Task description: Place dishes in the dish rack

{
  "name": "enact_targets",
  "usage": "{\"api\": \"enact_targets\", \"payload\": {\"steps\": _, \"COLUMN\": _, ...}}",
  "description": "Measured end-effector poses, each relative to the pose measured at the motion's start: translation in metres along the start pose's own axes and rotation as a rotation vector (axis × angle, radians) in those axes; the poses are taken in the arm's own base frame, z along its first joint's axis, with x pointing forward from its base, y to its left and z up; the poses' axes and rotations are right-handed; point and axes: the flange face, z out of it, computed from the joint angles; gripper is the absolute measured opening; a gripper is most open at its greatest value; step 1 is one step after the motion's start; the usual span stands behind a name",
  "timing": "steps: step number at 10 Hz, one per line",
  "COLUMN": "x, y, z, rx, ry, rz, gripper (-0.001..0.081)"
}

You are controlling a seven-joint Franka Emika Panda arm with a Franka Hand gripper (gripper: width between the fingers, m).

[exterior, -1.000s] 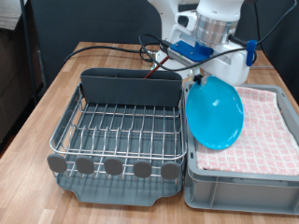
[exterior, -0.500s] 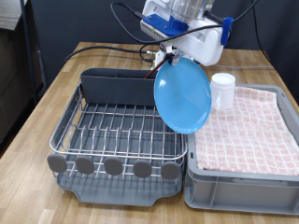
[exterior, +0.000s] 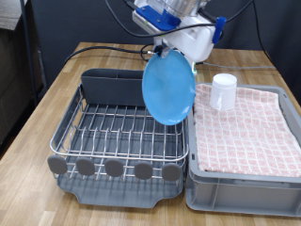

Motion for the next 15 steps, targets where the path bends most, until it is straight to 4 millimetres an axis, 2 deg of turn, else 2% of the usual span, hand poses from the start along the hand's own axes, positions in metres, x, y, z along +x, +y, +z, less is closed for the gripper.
{"api": "enact_targets", "payload": {"steps": 2, "x": 0.033, "y": 0.014, "z": -0.001, "rx": 0.001, "ry": 0.067, "rz": -0.096, "gripper": 0.0018}}
{"api": "enact_targets", "payload": {"steps": 5, "x": 0.083, "y": 0.033, "z": 0.007, "rx": 0.051, "ry": 0.173, "rz": -0.333, "gripper": 0.0018}}
{"api": "enact_targets", "payload": {"steps": 6, "x": 0.085, "y": 0.037, "z": 0.009, "rx": 0.082, "ry": 0.184, "rz": -0.414, "gripper": 0.0018}}
{"api": "enact_targets", "payload": {"steps": 8, "x": 0.084, "y": 0.038, "z": 0.010, "rx": 0.040, "ry": 0.194, "rz": -0.388, "gripper": 0.0018}}
{"api": "enact_targets", "payload": {"steps": 12, "x": 0.093, "y": 0.031, "z": -0.001, "rx": 0.039, "ry": 0.282, "rz": -0.460, "gripper": 0.0018}}
{"api": "enact_targets", "payload": {"steps": 15, "x": 0.102, "y": 0.024, "z": 0.006, "rx": 0.057, "ry": 0.324, "rz": -0.545, "gripper": 0.0018}}
